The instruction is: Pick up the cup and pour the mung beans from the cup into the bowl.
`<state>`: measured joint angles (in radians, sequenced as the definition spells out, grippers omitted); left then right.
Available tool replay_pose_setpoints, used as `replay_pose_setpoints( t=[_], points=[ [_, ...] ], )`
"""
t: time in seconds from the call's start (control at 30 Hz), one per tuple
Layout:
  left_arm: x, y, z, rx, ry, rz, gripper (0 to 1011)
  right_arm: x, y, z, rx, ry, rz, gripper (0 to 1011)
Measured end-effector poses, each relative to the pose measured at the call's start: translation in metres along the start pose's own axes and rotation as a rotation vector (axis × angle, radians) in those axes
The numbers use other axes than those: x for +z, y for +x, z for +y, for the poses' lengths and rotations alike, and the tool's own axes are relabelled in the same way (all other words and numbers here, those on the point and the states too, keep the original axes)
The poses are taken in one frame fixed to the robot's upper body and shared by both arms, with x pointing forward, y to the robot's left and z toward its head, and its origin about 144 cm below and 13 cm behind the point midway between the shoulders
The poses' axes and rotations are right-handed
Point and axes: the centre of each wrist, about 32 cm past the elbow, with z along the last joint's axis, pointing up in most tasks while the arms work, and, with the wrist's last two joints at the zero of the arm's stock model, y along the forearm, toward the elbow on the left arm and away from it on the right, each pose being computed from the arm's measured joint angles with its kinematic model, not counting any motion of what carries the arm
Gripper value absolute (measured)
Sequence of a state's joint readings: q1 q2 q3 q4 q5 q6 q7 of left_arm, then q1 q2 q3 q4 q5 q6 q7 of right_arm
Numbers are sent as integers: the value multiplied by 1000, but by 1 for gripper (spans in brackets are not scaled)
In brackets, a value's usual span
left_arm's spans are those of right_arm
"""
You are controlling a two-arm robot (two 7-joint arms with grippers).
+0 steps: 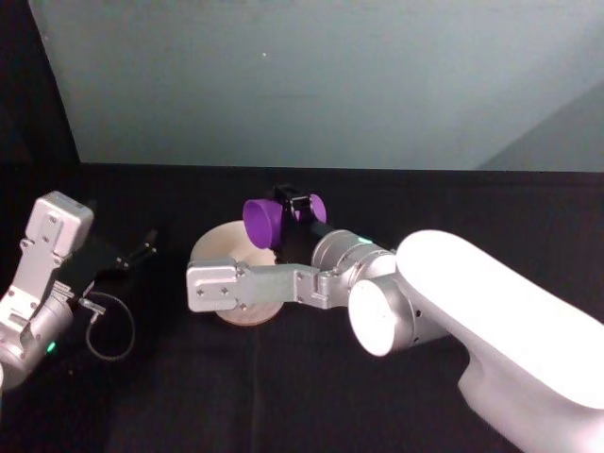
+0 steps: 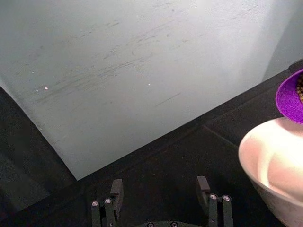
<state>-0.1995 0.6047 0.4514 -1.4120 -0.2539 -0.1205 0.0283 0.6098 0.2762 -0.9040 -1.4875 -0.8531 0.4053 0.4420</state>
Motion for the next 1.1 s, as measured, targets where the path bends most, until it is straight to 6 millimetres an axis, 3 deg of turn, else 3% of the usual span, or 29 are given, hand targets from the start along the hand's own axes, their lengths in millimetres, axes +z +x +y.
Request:
replay_pose_setpoints(
  t=[1.1],
  points=[
    [0, 0, 0, 0, 0, 0, 1011, 18, -4, 2, 2, -56, -144, 723]
  ],
)
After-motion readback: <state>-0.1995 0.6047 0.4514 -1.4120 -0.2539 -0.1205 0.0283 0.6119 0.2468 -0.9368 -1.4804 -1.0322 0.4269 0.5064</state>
